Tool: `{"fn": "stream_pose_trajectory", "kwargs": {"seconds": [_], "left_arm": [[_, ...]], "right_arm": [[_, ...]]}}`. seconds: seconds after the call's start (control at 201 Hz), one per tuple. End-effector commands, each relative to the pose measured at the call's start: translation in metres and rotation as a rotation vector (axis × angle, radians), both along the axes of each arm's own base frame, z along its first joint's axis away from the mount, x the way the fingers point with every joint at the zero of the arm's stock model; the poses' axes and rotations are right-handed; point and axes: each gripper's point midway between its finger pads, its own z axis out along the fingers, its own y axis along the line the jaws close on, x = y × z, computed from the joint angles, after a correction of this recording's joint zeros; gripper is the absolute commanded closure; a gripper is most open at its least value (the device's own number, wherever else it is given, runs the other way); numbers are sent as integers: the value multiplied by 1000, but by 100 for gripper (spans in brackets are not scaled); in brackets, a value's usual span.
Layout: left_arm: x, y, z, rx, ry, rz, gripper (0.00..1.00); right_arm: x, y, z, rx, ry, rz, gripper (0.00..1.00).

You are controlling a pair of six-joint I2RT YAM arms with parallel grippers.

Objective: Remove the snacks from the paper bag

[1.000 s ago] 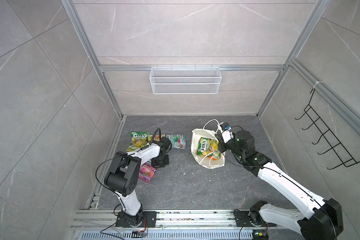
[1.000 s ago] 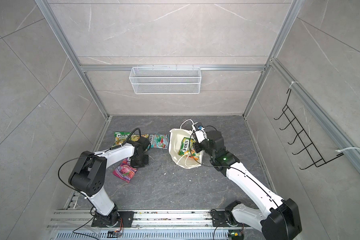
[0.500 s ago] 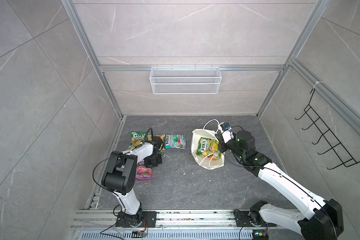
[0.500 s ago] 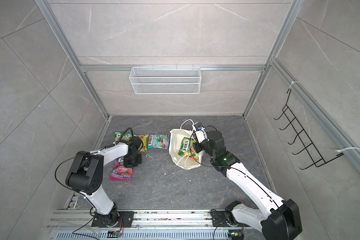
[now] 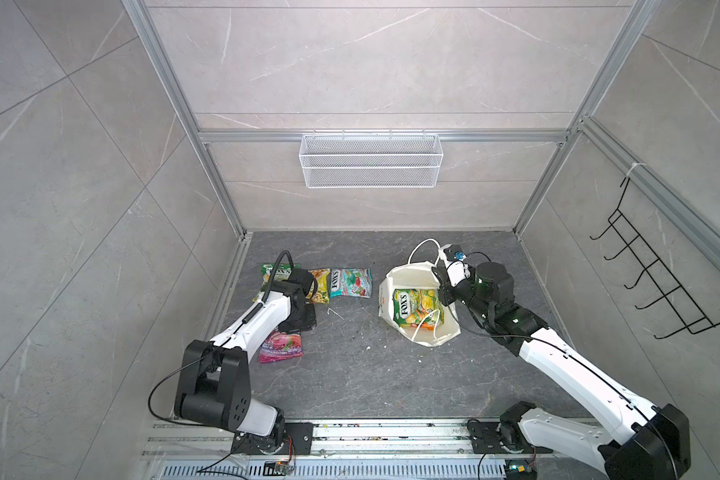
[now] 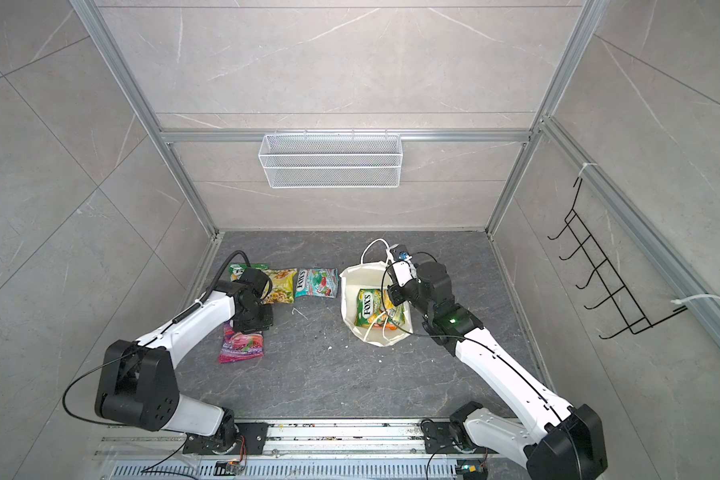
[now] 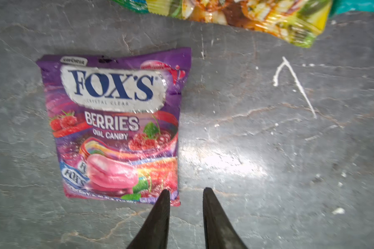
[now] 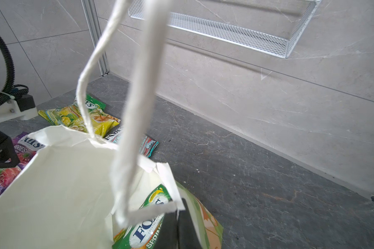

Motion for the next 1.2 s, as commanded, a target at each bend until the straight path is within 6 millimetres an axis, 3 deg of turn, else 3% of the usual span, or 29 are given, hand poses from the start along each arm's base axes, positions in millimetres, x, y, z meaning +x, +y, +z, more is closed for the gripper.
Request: {"fn": "stream_pose_trajectory", "kwargs": {"seconds": [0.0, 0.05, 0.259, 0.423, 0.617, 0.796, 0.916, 1.194], "left_arm": [[-14, -18, -19, -78, 68, 12, 80], [-15, -24, -27, -76, 94, 3, 100], [-28, -25, -48, -37, 180, 36, 100], [-42, -1, -51, 62, 224, 107, 100], [-39, 26, -52, 89, 237, 133, 100], [-33, 56, -57, 98, 267, 149, 100], [-19, 56, -64, 67, 262, 125, 100], [13, 54, -56, 62, 181, 92, 100]], "right_arm": [[-1, 1, 18, 46, -56, 1, 100], [0, 1, 19, 46, -58, 1, 100], [0, 1, 18, 44, -53, 0, 100], [0, 0, 18, 45, -56, -1, 100], [0, 0, 18, 48, -58, -2, 100], [-2, -2, 20, 51, -66, -9, 100], [-3, -3, 21, 51, -68, -11, 100], [-2, -2, 20, 50, -64, -7, 100]]}}
